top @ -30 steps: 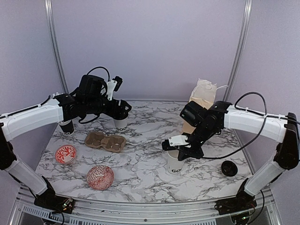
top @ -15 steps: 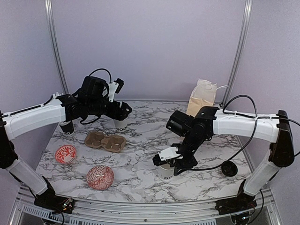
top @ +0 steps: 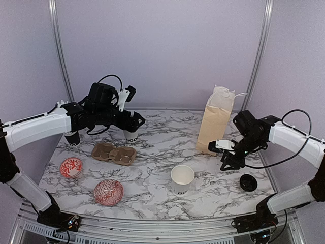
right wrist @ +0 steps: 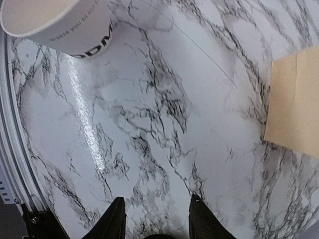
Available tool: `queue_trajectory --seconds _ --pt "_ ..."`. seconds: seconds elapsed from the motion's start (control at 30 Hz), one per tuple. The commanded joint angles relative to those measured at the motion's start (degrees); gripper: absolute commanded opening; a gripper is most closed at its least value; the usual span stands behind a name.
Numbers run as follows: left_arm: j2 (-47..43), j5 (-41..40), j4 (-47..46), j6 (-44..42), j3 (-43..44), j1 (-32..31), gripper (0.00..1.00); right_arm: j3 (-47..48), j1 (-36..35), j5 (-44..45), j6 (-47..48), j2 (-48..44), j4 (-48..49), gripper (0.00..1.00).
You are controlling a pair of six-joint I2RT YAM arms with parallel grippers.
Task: Pack the takeout coffee
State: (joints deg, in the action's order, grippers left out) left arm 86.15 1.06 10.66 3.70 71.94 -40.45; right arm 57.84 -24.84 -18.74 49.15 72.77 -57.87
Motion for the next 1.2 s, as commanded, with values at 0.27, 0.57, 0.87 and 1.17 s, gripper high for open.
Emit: queue_trajectory --seconds 0.27,0.57,0.87,1.17 --pt "5.21 2.54 7.95 4.33 6.65 -0.06 0.99 -17.25 20.44 13.33 4.76 -6.78 -1.05 0.46" --pt "4.21 -16.98 10.26 6.17 7.30 -0.33 0.99 -18.73 20.50 16.65 3.88 -5.58 -2.09 0.53" --pt "-0.18 -18.25 6.11 2.05 4.98 -0.29 0.99 -20.12 20.45 16.19 3.87 0.11 0.29 0.51" --pt "-1.58 -16.50 4.07 -0.17 3.25 -0.33 0.98 -19.83 18.33 17.60 2.10 0.50 4.38 0.30"
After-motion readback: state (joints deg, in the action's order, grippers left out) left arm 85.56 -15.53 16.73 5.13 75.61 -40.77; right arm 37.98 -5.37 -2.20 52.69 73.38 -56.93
